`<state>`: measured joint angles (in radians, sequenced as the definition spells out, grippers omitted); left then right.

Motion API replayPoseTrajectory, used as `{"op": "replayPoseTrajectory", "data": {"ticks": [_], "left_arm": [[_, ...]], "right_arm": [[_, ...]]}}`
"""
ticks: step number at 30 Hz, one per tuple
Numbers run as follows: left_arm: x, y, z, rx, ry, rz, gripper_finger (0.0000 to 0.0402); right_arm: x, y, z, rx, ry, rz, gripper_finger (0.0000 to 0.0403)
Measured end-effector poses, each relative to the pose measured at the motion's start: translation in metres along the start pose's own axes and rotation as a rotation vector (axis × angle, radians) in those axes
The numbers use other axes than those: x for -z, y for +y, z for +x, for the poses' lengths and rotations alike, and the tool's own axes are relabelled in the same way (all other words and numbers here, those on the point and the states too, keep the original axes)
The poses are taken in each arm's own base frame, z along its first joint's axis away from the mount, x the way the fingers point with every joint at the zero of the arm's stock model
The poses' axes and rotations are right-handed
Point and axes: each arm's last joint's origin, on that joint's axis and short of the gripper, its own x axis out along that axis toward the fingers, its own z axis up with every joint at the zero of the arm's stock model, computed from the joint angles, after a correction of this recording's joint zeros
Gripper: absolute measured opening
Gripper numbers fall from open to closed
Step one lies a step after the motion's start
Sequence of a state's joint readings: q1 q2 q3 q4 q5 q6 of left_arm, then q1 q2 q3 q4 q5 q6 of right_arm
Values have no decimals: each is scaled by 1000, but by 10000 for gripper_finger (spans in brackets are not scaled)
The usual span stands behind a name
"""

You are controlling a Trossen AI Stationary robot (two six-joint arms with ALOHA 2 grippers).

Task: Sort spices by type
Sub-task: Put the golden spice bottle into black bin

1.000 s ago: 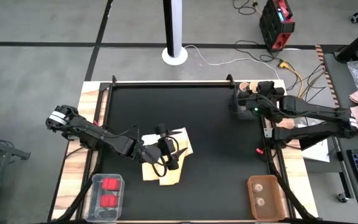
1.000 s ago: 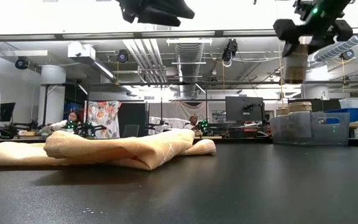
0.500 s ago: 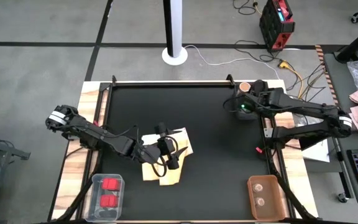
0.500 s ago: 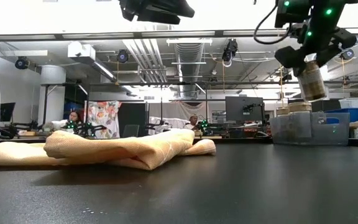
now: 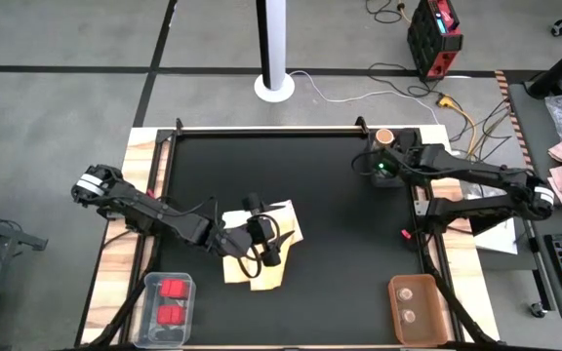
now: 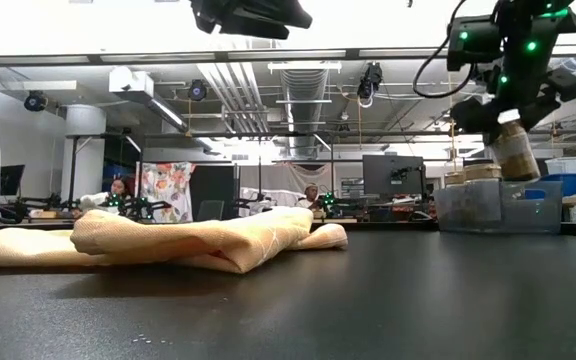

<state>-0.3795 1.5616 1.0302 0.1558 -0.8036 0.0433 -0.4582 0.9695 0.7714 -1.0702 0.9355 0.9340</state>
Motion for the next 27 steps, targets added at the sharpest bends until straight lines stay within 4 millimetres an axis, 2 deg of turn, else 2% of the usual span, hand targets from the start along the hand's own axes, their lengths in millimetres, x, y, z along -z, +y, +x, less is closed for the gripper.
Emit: {"op": "replayPoseTrajectory", "data": {"ticks": [11,27], "left_arm": [[-7,2,-9,12,-22,-12,311],[-33,13,-62,106,-120,-38,311]], "right_arm": [[-2,8,8,-48,-13,54,268],[15,10,27,-48,16,87,268]]}}
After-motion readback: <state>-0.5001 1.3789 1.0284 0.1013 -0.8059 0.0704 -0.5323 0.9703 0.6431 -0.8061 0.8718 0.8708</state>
